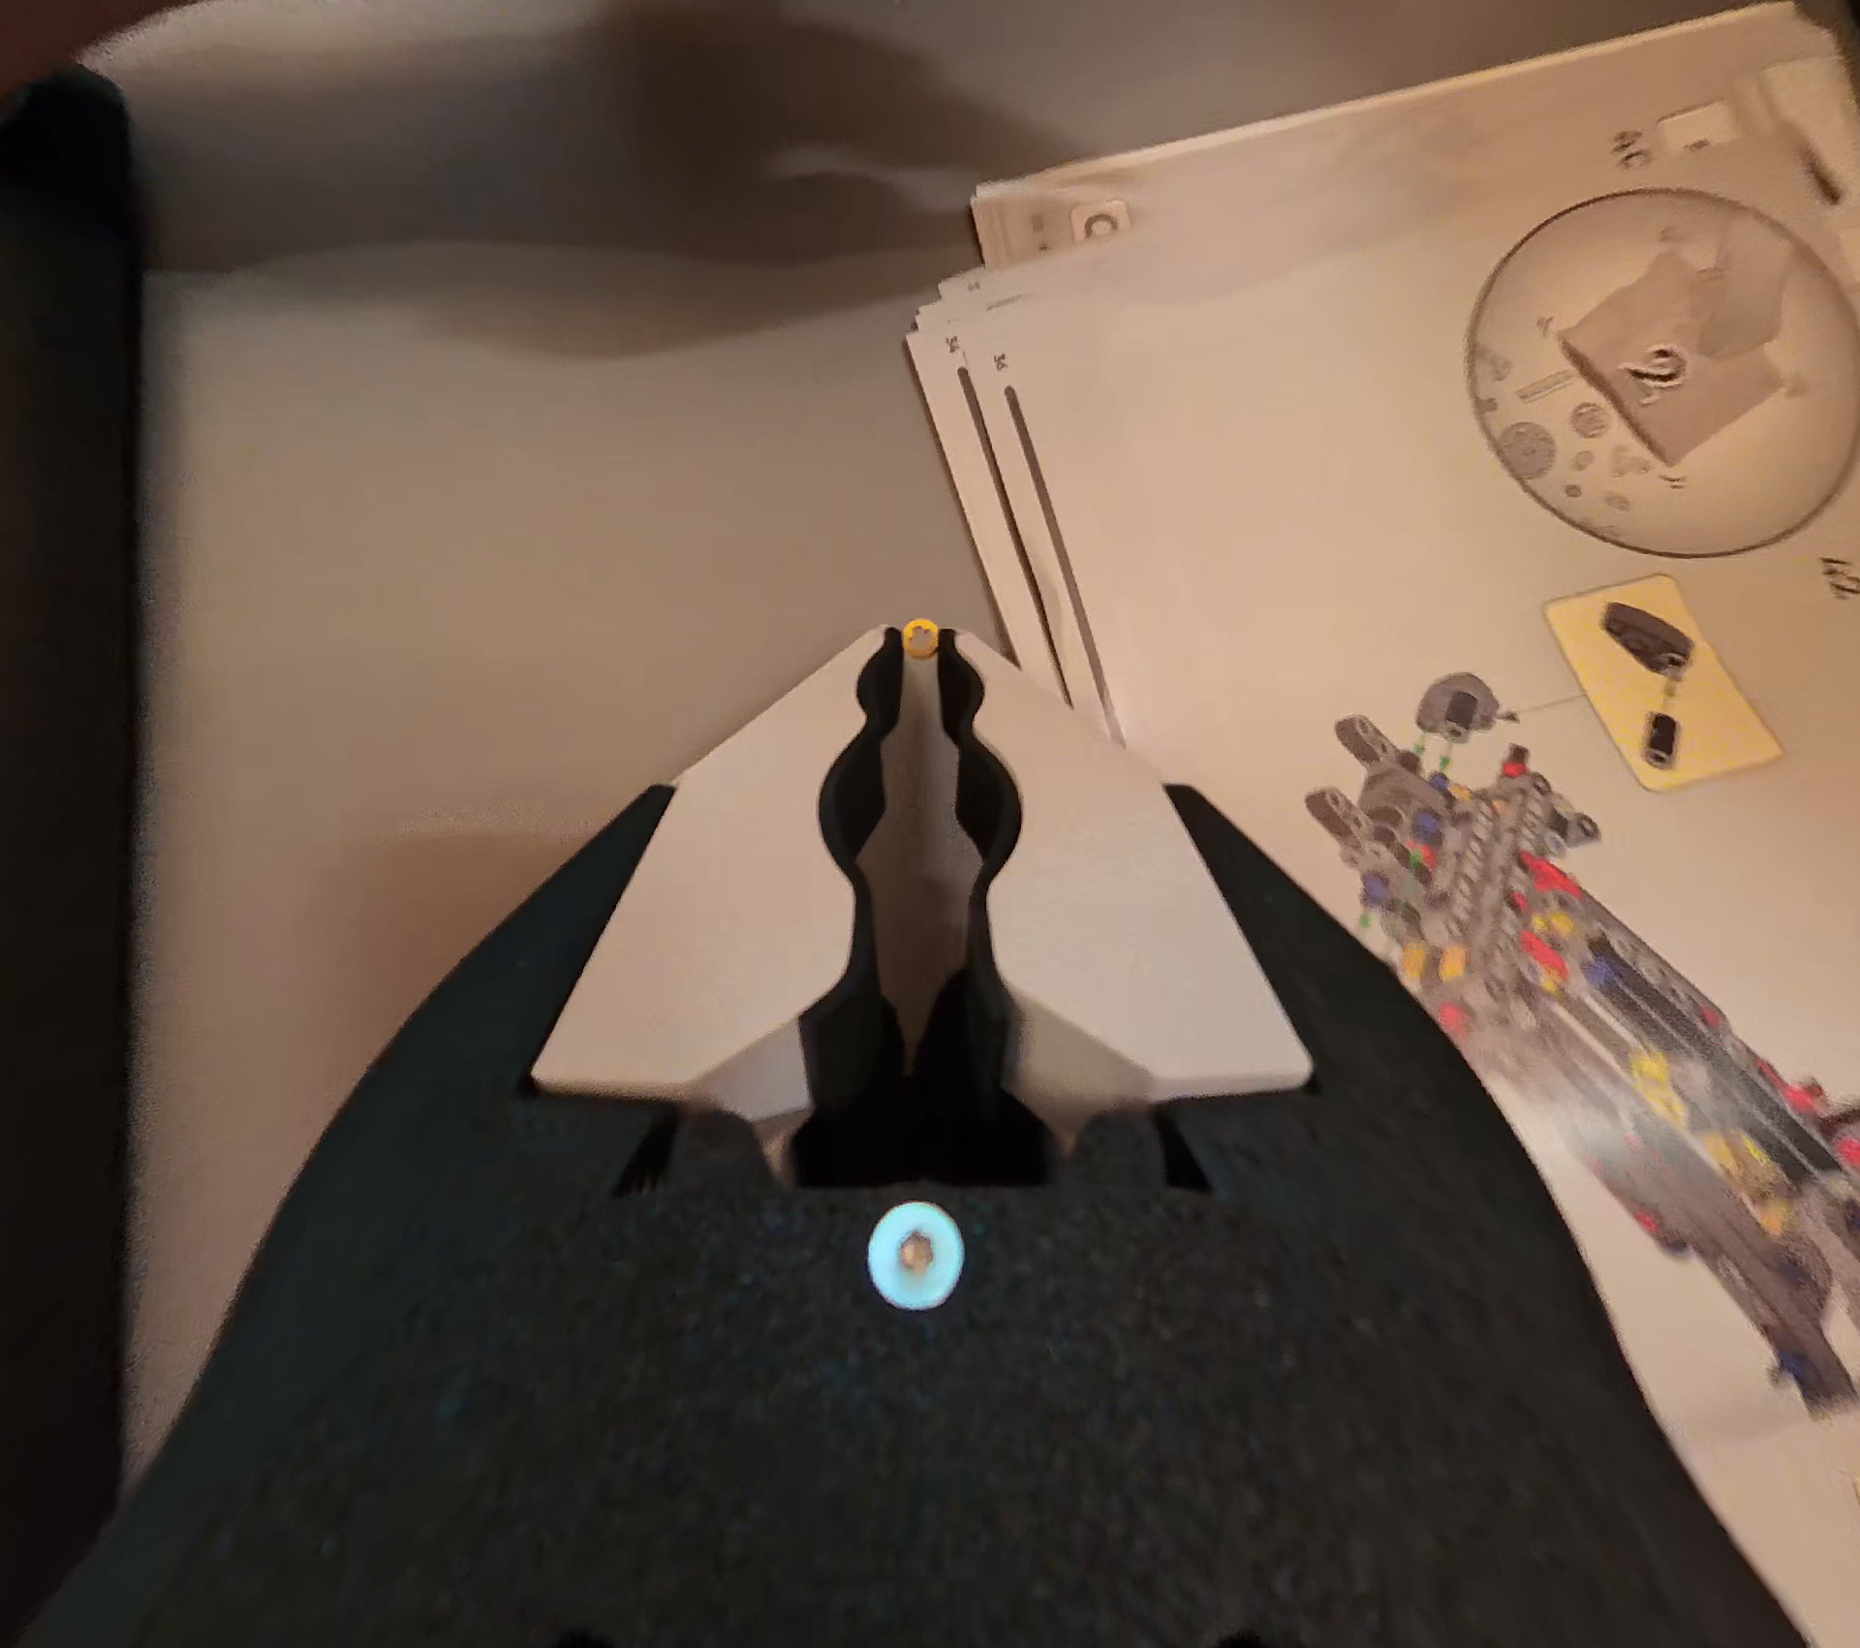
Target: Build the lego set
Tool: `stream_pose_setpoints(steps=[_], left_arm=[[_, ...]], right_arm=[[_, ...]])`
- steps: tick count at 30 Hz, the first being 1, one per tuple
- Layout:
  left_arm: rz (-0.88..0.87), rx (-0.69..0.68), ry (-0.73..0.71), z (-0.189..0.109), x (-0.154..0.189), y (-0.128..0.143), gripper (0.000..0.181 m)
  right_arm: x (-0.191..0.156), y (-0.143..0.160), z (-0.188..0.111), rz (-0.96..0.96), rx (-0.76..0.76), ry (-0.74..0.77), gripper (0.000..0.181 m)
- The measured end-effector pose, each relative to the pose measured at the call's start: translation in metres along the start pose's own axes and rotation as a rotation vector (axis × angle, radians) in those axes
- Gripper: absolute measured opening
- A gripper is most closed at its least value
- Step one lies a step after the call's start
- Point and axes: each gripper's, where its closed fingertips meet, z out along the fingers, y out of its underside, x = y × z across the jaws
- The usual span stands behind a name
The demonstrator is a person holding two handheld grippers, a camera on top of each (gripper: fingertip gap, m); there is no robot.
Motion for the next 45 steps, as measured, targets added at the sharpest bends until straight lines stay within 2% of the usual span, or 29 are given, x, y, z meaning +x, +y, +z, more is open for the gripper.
stream_pose_setpoints(steps=[3,5,7,9,11,12,14,16,18,20,23,25,28,32,34,37,40,42,45], left_arm=[[-0.007,-0.003,0.032,0.001,0.008,0.001,0.004],[-0.004,-0.012,0.051,0.002,0.015,0.001,0.004],[-0.052,-0.028,0.110,0.006,0.031,-0.003,0.004],[-0.139,-0.056,0.213,0.015,0.057,-0.014,0.005],[-0.194,-0.065,0.291,0.030,0.082,-0.035,0.005],[-0.205,-0.059,0.306,0.039,0.092,-0.046,0.005],[-0.199,-0.034,0.338,0.059,0.112,-0.066,0.004],[-0.198,-0.033,0.397,0.073,0.135,-0.075,0.005],[-0.200,-0.018,0.466,0.077,0.155,-0.077,0.004],[-0.145,-0.004,0.497,0.074,0.165,-0.068,0.004],[-0.031,0.000,0.441,0.069,0.156,-0.050,0.003],[-0.045,0.018,0.416,0.069,0.146,-0.054,0.003],[-0.098,0.017,0.490,0.066,0.149,-0.061,0.004],[-0.042,0.001,0.463,0.068,0.146,-0.058,0.004],[-0.038,0.001,0.467,0.068,0.148,-0.057,0.004],[-0.047,-0.017,0.480,0.070,0.149,-0.052,0.004],[-0.080,-0.029,0.502,0.070,0.150,-0.050,0.005],[-0.112,-0.032,0.529,0.069,0.151,-0.050,0.005],[-0.143,-0.043,0.548,0.070,0.153,-0.048,0.005]], right_arm=[[0.006,0.003,-0.051,0.029,0.090,0.076,0.006],[0.029,0.027,-0.103,0.089,0.136,0.210,0.005],[0.074,0.087,-0.166,0.211,0.115,0.444,0.006],[0.125,0.176,-0.235,0.394,0.057,0.742,0.006],[0.153,0.253,-0.277,0.597,0.053,0.912,0.005],[0.160,0.275,-0.287,0.687,0.083,0.955,0.005],[0.172,0.299,-0.293,0.816,0.116,0.992,0.005],[0.185,0.311,-0.291,0.843,0.054,1.021,0.005],[0.193,0.314,-0.280,0.883,-0.003,0.983,0.005],[0.201,0.323,-0.273,0.919,-0.088,0.968,0.005],[0.209,0.326,-0.270,0.993,-0.096,0.947,0.005],[0.210,0.329,-0.268,1.043,-0.090,0.919,0.005],[0.210,0.335,-0.266,1.069,-0.109,0.905,0.005],[0.210,0.337,-0.267,1.071,-0.083,0.909,0.006],[0.207,0.334,-0.269,1.056,-0.078,0.907,0.018],[0.176,0.314,-0.276,1.010,-0.040,0.862,0.026],[0.109,0.300,-0.289,0.942,-0.003,0.883,0.025],[0.059,0.310,-0.300,0.924,-0.006,0.916,0.024],[-0.003,0.343,-0.323,0.925,-0.026,1.005,0.022]])
